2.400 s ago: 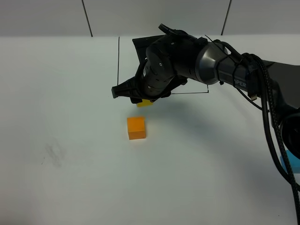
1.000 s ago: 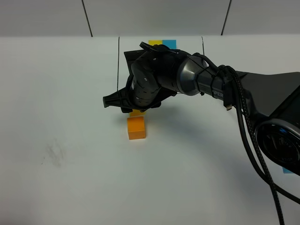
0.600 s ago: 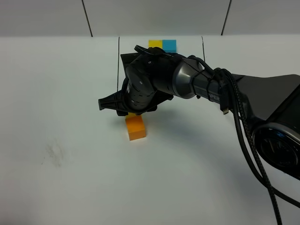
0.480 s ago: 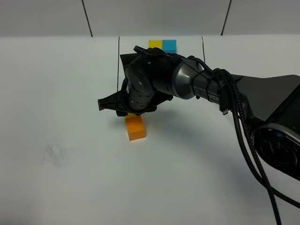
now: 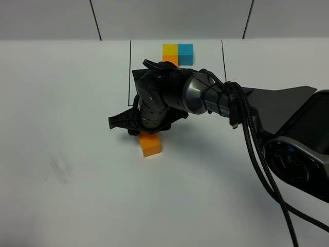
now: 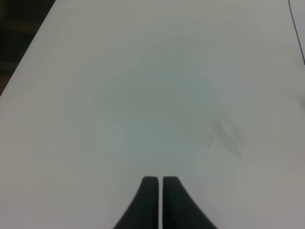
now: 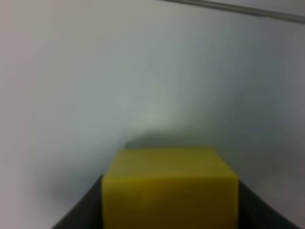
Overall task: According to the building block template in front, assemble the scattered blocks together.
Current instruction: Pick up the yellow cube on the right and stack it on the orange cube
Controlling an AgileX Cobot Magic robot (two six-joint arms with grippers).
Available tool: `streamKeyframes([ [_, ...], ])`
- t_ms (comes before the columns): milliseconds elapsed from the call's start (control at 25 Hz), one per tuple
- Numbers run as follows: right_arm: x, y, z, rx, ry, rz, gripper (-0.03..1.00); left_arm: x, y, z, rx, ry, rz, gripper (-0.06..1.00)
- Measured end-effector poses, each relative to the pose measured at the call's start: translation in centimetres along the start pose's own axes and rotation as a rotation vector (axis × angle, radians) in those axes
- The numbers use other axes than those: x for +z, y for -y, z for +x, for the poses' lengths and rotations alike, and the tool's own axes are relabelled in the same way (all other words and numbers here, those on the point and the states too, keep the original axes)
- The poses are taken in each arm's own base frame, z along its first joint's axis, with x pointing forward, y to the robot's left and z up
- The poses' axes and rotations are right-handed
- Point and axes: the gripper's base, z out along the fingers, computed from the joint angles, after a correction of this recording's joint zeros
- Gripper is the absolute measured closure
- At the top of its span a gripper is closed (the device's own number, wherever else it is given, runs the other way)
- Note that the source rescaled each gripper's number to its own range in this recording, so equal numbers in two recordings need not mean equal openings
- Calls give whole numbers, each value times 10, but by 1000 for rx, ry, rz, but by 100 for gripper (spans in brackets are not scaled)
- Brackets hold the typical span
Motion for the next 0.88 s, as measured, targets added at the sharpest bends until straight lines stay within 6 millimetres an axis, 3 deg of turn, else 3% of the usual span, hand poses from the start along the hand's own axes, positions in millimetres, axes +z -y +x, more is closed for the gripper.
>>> streamKeyframes([
  [880,2,-2,-1,-67,2,-8,43,0,0,0,0,-1,0,94],
])
